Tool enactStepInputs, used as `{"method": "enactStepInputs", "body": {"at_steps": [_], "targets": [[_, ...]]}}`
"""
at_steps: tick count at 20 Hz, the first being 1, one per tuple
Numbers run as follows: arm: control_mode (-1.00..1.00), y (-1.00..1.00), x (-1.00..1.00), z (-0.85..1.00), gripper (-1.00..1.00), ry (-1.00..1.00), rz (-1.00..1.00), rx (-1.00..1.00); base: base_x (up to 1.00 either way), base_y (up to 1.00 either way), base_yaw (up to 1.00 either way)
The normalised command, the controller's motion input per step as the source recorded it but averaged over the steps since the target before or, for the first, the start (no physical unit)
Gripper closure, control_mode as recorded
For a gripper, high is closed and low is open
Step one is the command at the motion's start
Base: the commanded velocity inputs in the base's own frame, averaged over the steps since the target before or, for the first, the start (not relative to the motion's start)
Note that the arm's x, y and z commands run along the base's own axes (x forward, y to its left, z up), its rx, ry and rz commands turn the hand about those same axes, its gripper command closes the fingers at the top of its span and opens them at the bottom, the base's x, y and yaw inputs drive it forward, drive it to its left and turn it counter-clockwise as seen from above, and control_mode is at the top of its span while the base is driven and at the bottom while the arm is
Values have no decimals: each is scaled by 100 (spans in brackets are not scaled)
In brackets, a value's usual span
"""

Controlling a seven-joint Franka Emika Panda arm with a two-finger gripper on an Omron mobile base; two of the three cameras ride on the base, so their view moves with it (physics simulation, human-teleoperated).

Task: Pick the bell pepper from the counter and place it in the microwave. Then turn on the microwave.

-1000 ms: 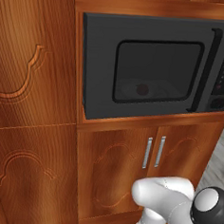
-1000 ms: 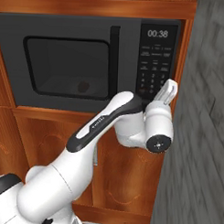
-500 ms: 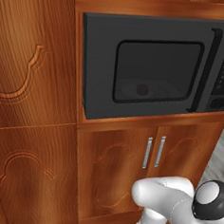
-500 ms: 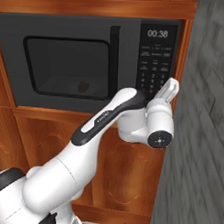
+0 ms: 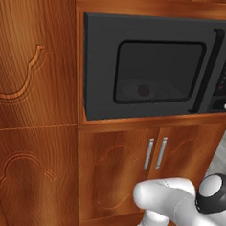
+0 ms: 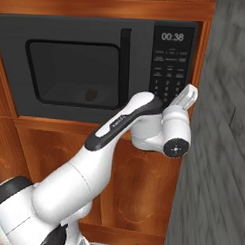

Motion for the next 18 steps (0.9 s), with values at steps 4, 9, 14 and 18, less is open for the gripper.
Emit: {"method": "enactStepInputs", "body": {"at_steps": [4, 9, 14, 18], "targets": [[-100, -8, 18, -4, 100, 1, 0, 6, 0, 0, 0], [-100, -11, 13, -4, 100, 1, 0, 7, 0, 0, 0], [-100, -7, 9, -7, 100, 0, 0, 6, 0, 0, 0], [-100, 0, -50, -14, 100, 0, 0, 0, 0, 0, 0]]}}
